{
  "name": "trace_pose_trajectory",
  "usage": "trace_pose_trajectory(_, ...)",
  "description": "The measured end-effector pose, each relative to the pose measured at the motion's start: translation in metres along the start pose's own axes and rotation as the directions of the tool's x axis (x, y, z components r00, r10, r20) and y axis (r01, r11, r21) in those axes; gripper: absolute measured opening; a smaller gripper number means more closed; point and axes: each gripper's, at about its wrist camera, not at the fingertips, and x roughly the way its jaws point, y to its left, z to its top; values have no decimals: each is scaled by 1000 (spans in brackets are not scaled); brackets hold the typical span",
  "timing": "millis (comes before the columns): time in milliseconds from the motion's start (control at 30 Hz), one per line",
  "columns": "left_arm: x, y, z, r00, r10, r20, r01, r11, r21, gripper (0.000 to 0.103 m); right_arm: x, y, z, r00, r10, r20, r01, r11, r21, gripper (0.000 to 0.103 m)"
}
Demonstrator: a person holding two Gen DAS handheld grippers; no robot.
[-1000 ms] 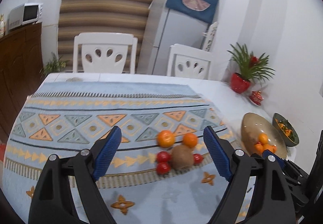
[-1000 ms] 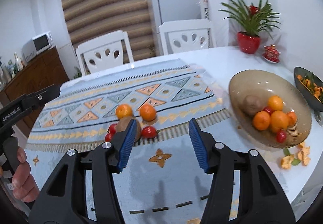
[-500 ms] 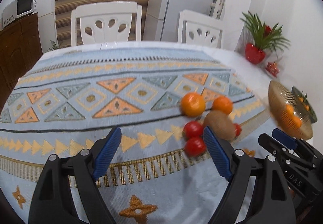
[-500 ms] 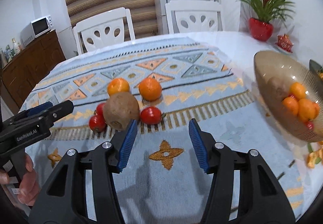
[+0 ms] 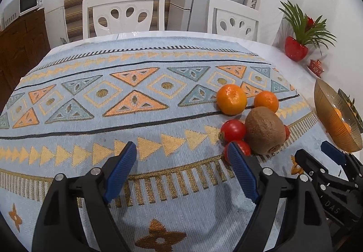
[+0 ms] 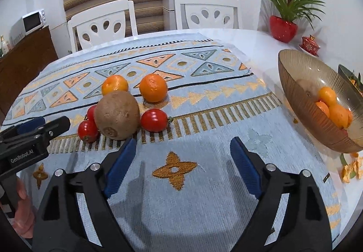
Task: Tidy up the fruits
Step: 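Return to the table and grasp a cherry tomato with each gripper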
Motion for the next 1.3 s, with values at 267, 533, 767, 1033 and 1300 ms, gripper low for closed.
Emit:
trace_pose_trajectory(267, 1, -1, 2, 1000, -7, -1, 7, 1000, 8, 80, 1, 0, 0, 1000, 17, -16, -17, 1000, -3, 98)
trace_pose_trajectory(533, -2, -2, 0, 1000, -25, 0, 25, 1000, 12, 80, 7, -4, 1, 998, 31, -59, -30, 999, 11, 100)
trace_pose_trajectory(767, 0, -5, -4, 985, -119, -127, 131, 988, 85, 73, 0, -10, 14, 990, 68, -124, -73, 997, -32, 78)
trace_pose_trajectory(1033, -20, -41, 11, 983, -84, -162, 118, 970, 214, 59, 22, 1, 34, 959, 182, -217, -219, 963, -160, 52)
trace_pose_trajectory(1300, 26, -50, 7, 969, -104, -222, 154, 963, 221, 48, 50, 7, 31, 951, 199, -238, -245, 951, -186, 45)
